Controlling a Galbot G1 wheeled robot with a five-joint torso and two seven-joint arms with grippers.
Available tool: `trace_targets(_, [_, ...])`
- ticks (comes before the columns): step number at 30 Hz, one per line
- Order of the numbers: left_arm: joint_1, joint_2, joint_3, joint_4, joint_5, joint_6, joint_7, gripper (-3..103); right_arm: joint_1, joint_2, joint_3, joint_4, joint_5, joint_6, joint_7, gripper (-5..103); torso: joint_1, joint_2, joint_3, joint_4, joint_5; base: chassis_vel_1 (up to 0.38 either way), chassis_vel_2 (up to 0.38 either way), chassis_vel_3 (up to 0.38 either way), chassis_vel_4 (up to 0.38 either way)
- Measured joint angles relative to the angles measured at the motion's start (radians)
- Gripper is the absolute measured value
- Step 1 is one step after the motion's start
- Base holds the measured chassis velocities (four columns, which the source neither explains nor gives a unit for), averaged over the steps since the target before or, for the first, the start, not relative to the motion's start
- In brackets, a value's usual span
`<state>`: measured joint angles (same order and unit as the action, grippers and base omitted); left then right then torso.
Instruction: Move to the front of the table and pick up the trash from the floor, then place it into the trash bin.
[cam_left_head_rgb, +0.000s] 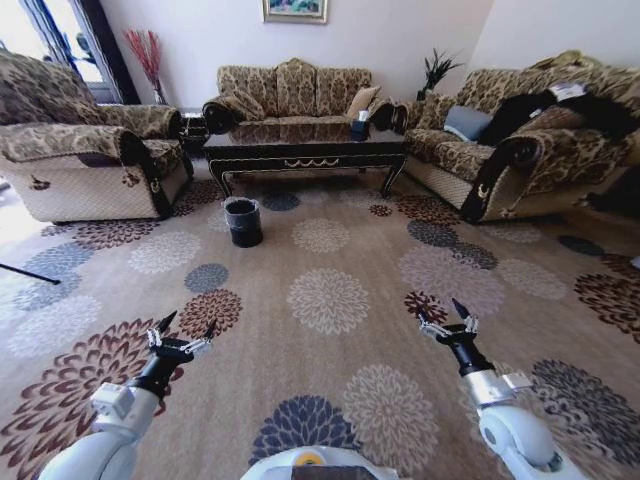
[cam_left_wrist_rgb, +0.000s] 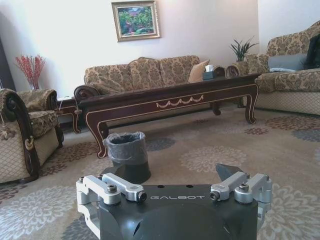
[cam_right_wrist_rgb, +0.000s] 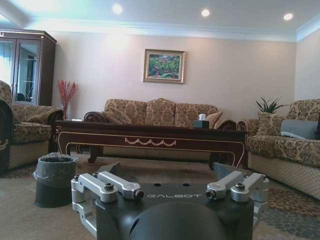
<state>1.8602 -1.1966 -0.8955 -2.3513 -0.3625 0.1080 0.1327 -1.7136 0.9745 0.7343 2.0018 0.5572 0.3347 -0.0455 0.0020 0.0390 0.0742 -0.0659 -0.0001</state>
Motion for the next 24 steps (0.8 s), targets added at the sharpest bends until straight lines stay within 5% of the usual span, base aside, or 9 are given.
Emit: trace_targets(24, [-0.021,-0.021,0.024,-0.014,-0.076,0.022,-0.090,100,-0.002,-0.004,0.001,-0.005,0.005,0.034,-0.020,100,0.000,0.000,0.000,-0.0001,0.0001,0.000,0.000,0.000,0.000])
